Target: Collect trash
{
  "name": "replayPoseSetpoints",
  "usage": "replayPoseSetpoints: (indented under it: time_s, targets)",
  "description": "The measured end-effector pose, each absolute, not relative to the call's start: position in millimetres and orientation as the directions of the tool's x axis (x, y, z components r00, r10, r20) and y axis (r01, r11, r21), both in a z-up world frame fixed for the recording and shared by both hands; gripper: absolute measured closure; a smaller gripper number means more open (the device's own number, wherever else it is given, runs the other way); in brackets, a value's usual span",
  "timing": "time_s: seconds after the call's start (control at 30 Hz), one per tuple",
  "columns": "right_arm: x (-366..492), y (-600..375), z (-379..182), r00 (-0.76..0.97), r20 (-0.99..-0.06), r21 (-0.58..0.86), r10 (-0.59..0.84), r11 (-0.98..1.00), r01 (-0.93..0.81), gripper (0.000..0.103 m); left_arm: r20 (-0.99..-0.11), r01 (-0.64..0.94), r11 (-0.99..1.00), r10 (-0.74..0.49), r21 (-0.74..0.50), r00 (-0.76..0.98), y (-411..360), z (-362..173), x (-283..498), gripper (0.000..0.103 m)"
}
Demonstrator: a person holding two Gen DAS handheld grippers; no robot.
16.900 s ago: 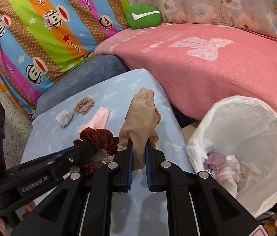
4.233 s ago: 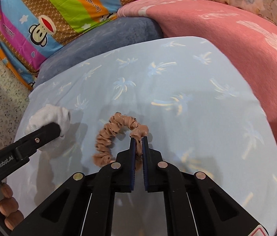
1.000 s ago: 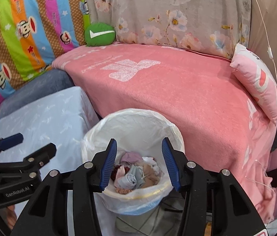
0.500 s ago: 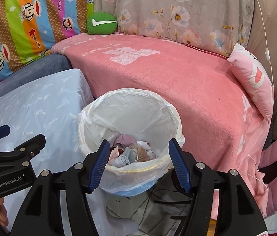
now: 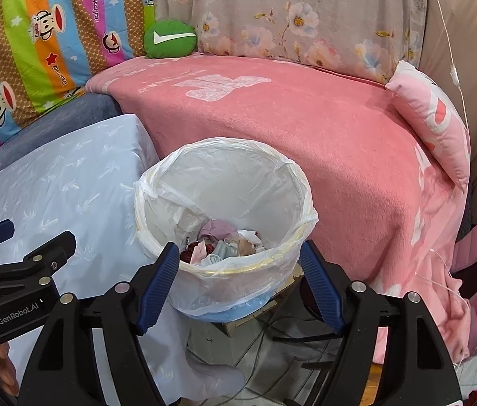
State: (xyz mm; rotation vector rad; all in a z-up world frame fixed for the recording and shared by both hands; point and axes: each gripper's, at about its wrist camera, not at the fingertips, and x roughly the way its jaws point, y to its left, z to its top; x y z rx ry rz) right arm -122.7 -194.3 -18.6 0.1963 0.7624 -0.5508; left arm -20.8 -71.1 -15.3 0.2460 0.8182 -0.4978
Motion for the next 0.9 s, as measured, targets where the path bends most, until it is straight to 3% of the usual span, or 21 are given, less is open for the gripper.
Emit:
replayPoseSetpoints:
  time_s: [0.17,0.9]
  targets:
    - [-123.6,-193.6,-18.4,0.587,-0.701,-0.032,-0.405,0.840,0.541,0.019,-0.750,0.512,0.859,-0.325,0.021,0.576,-71.4,-15.6,-21.1,0.008]
    - [-126.8,-198.6,-15.4,0.563,-0.701,-0.065,-0.438,0.826,0.560,0.013,-0.753,0.499,0.866,-0.308,0.032,0.581,-74.4,-16.4,-20.0,0.007]
